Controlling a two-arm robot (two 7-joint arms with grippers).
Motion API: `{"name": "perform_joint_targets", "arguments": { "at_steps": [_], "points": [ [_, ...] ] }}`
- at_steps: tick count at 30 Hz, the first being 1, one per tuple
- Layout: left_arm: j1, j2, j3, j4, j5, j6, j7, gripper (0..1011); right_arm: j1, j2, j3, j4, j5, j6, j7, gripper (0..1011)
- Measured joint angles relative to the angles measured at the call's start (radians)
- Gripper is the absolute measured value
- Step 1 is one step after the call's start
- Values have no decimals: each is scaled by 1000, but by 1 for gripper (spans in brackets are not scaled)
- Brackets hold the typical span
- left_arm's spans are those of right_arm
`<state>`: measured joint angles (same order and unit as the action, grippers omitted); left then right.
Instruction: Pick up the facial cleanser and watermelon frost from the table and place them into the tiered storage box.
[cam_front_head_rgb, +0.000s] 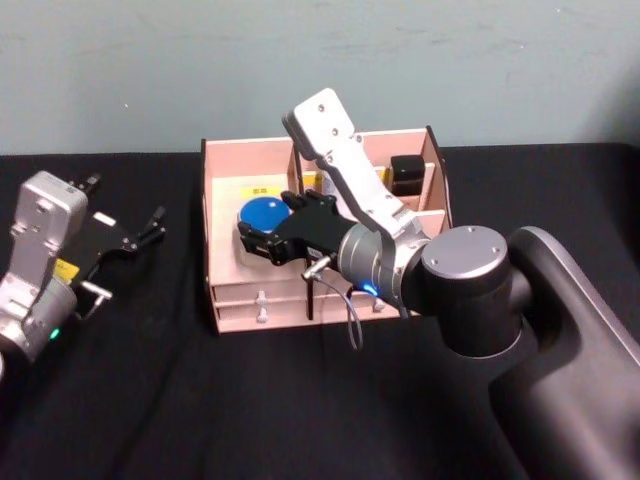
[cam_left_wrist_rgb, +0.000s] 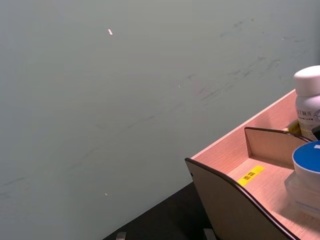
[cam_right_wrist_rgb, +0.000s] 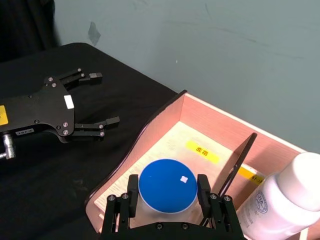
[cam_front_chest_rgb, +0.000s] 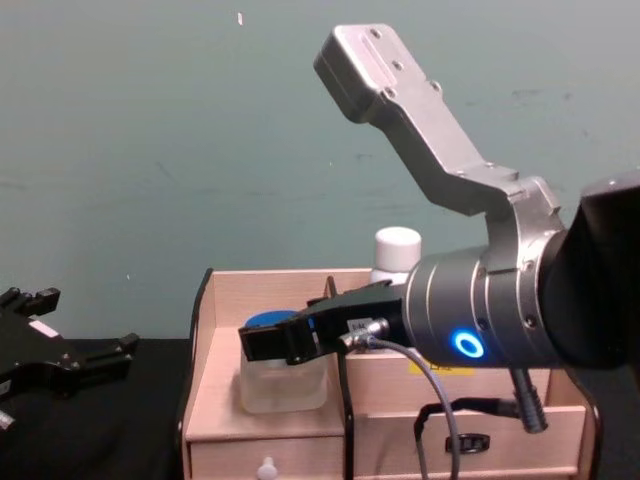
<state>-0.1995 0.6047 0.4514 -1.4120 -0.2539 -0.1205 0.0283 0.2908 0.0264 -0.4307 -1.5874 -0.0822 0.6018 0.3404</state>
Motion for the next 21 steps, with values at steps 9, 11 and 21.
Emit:
{"name": "perform_joint_targets", "arguments": {
  "at_steps": [9,11,21],
  "points": [
    [0,0,0,0,0,0,0,1001,0,0,0,-1,0,1,0,718],
    [0,0,0,0,0,0,0,1001,0,0,0,-1,0,2,0,721],
    [0,0,0,0,0,0,0,1001,-7,-1,4,-4,-1,-11,-11,978]
  ]
}}
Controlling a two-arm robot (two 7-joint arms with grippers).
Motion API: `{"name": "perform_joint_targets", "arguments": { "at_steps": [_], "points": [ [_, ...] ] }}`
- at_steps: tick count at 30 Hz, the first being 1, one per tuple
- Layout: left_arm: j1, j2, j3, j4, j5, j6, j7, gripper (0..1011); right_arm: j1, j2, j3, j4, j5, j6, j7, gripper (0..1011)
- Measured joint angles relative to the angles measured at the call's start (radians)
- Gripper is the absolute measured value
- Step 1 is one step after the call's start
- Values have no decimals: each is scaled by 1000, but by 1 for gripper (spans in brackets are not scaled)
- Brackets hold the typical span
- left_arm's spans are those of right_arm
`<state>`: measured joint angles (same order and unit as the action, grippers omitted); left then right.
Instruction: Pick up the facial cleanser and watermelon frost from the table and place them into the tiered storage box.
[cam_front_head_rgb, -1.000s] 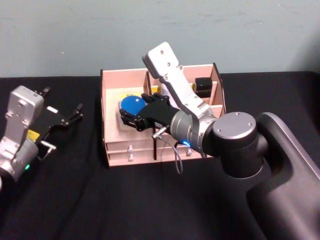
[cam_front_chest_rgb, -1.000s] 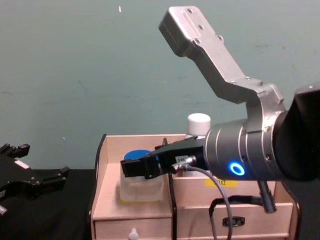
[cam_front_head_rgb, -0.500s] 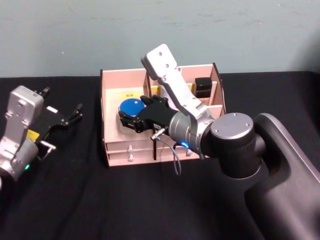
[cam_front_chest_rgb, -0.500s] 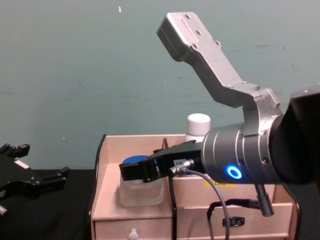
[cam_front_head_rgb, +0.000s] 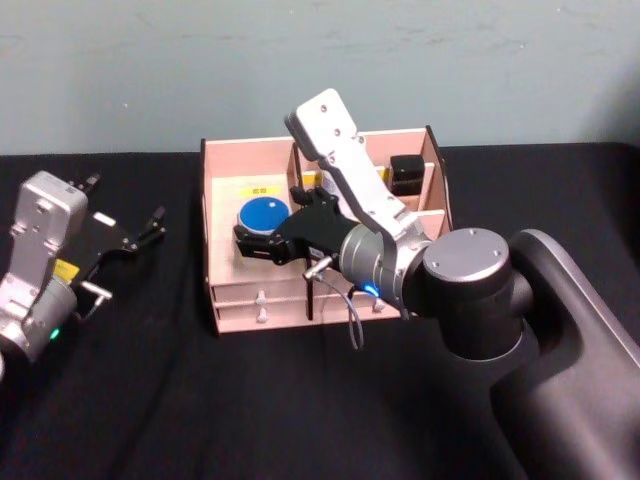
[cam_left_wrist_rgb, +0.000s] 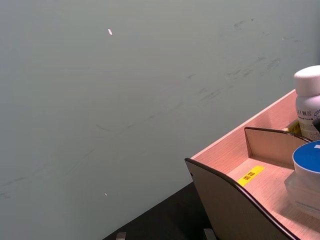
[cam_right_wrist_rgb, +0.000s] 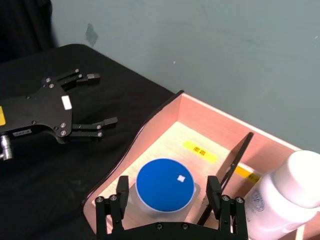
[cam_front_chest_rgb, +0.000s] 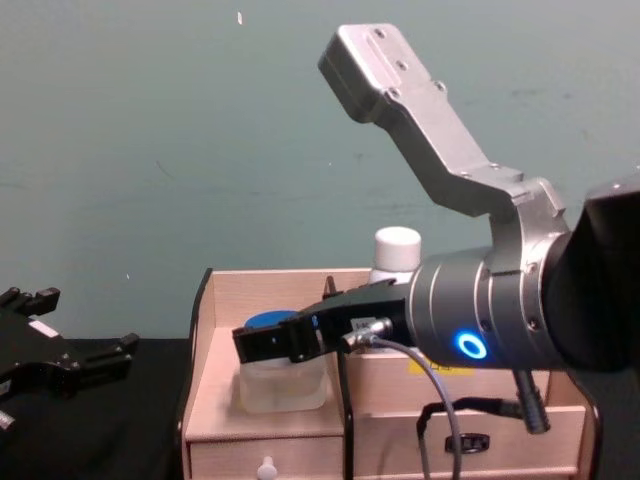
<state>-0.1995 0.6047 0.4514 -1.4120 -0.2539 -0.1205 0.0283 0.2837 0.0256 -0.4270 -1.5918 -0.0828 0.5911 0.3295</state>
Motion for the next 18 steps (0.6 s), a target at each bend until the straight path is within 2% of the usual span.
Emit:
{"name": "perform_joint_targets", "arguments": {
  "at_steps": [2,18],
  "points": [
    [0,0,0,0,0,0,0,1001,-5,-3,4,-2,0,-12,-9,1002],
    [0,0,0,0,0,0,0,1001,-28,-7,22,-23,19,-69,-27,1002]
  ]
}}
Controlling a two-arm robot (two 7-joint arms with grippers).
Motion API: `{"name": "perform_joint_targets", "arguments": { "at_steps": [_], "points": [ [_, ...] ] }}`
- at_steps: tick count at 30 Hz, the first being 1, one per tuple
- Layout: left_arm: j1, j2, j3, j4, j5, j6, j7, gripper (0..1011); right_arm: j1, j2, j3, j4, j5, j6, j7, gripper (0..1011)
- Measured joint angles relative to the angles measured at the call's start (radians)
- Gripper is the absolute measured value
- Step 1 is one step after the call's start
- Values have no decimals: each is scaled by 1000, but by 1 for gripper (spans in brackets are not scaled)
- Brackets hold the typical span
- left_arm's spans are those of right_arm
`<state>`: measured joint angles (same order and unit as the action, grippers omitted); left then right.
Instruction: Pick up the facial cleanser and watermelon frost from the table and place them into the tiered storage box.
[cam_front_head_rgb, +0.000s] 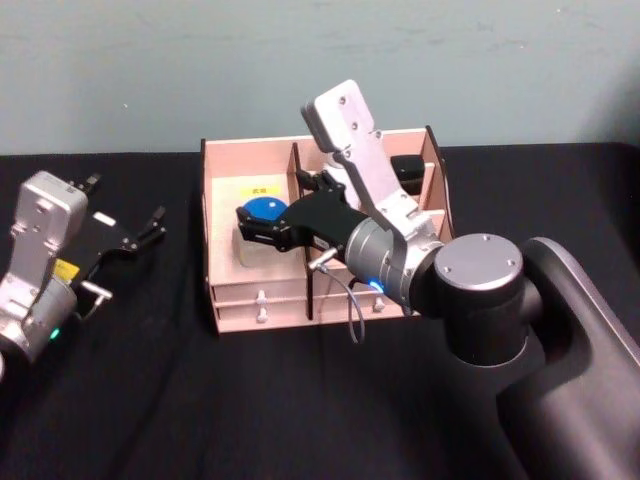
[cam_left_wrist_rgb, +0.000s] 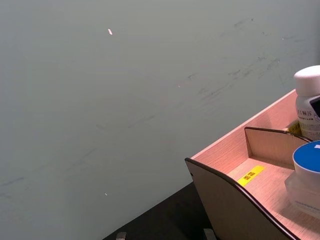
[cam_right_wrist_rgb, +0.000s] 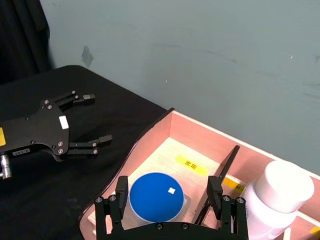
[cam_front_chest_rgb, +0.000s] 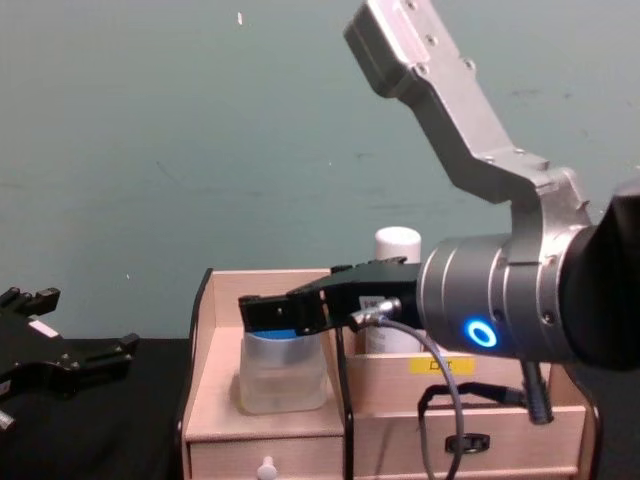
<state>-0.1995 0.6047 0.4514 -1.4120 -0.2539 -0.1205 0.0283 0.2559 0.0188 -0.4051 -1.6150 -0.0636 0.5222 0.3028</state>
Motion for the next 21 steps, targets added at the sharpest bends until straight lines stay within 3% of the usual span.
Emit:
{"name": "perform_joint_targets", "arguments": {
  "at_steps": [21],
  "points": [
    [0,0,0,0,0,0,0,1001,-33,41,24,-76,39,-110,-31,1002]
  ]
}}
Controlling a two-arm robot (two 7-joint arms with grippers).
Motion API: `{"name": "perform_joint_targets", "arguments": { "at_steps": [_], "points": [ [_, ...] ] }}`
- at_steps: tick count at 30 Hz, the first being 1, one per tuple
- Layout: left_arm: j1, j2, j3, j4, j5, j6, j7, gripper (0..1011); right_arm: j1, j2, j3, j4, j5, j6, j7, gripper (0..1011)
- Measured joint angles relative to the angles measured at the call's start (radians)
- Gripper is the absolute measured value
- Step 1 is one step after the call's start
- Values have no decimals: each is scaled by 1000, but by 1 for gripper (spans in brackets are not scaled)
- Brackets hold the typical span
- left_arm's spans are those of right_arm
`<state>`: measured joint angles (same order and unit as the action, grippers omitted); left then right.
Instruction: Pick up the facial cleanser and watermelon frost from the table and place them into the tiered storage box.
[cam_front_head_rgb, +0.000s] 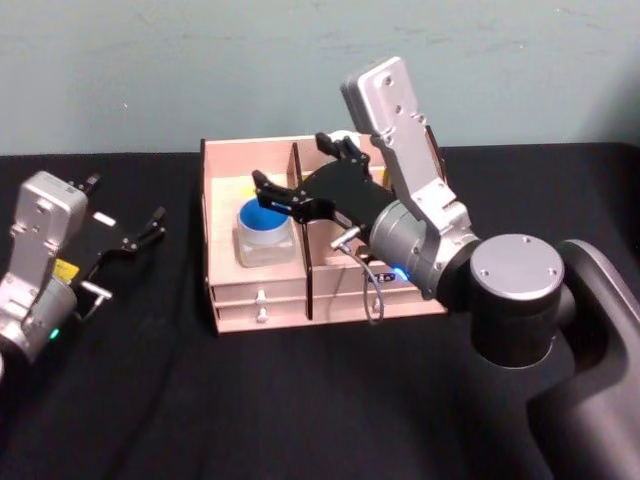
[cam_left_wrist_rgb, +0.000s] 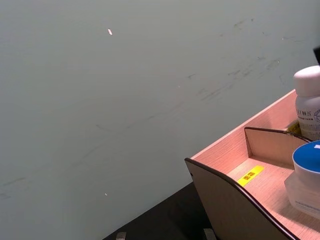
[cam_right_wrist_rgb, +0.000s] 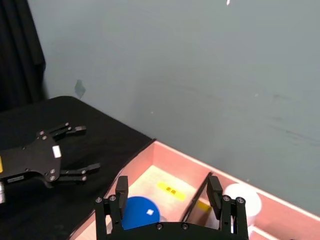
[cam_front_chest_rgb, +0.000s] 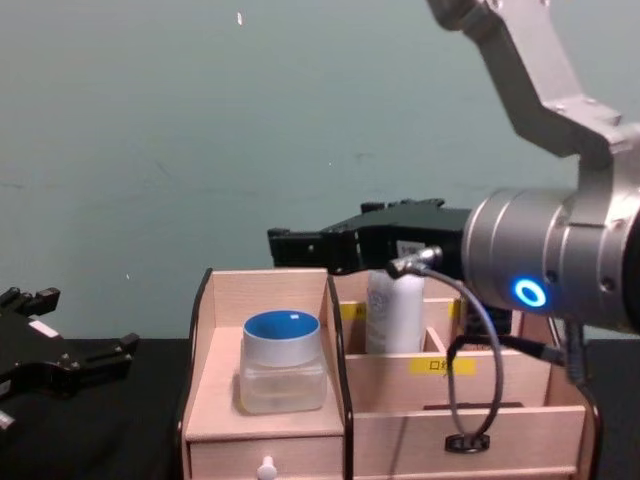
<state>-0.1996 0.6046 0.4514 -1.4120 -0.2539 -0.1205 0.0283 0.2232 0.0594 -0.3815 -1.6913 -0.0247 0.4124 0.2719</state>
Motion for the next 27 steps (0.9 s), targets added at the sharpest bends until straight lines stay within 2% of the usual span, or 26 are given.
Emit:
{"name": "perform_joint_targets", "arguments": {
  "at_steps": [10,18,21,22,27],
  "points": [
    [0,0,0,0,0,0,0,1001,-33,42,34,-50,4,-53,-27,1003],
    [0,0,0,0,0,0,0,1001,-82,80,99,-99,3,-95,-62,1002],
    [0,0,0,0,0,0,0,1001,-96,87,129,-107,5,-107,-73,1002],
    [0,0,0,0,0,0,0,1001,-96,87,129,-107,5,-107,-73,1002],
    [0,0,0,0,0,0,0,1001,-115,94,183,-111,8,-131,-100,1003]
  ]
}}
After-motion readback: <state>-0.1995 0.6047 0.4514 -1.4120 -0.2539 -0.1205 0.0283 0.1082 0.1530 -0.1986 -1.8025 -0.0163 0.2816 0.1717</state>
